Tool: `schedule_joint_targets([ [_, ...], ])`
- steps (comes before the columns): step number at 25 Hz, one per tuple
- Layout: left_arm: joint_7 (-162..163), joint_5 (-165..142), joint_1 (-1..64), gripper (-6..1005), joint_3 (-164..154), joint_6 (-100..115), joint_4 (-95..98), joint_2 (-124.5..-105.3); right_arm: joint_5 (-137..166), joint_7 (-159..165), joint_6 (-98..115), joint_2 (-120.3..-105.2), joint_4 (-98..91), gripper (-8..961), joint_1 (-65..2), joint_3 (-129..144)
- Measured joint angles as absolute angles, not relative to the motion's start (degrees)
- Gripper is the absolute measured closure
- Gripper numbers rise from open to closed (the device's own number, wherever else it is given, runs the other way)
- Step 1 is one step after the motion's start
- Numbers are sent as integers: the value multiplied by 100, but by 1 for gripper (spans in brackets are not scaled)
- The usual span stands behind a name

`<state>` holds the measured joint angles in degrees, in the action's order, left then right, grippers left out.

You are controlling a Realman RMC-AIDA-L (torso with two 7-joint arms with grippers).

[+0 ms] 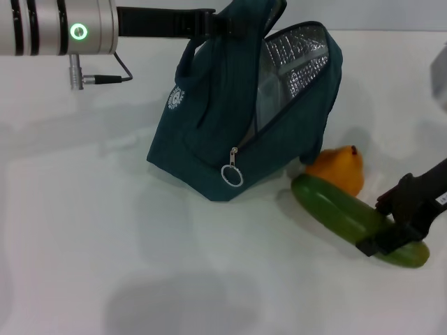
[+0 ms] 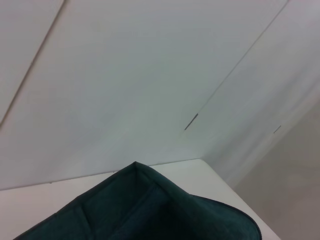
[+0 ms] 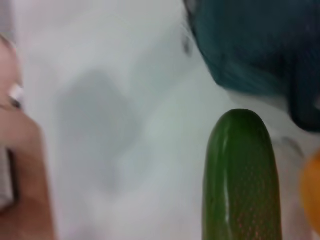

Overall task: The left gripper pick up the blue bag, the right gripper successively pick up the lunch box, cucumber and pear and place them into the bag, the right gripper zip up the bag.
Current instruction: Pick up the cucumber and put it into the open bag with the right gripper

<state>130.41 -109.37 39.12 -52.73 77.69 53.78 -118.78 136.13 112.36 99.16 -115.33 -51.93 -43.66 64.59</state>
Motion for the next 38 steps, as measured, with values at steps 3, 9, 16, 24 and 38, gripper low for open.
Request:
schedule_joint_targets([
  [3, 13053, -10952, 3907, 933, -5273, 7769, 5377, -11874, 13230, 10851, 10500, -11497, -5229, 373, -4243, 5940],
  [9, 13062, -10961, 3904, 933, -5273, 7770, 5371, -11871, 12432, 9726, 12101, -11237, -5131, 371, -3861, 4614],
  [16, 13076, -10966, 3882, 933, -5275, 7771, 5296, -11852, 10393, 9039, 12223, -10803, -5135, 369, -3084, 4067],
  [24, 13126, -10858, 3960, 933, -5295, 7831, 5287, -11879, 9486, 7169, 10874, -11486, -5000, 367, -2664, 3509],
  [38, 13224, -10878, 4129, 933, -5318, 7841, 5243, -11873, 7755, 3268, 9458, -11590, -2121, 364, -3384, 3900],
])
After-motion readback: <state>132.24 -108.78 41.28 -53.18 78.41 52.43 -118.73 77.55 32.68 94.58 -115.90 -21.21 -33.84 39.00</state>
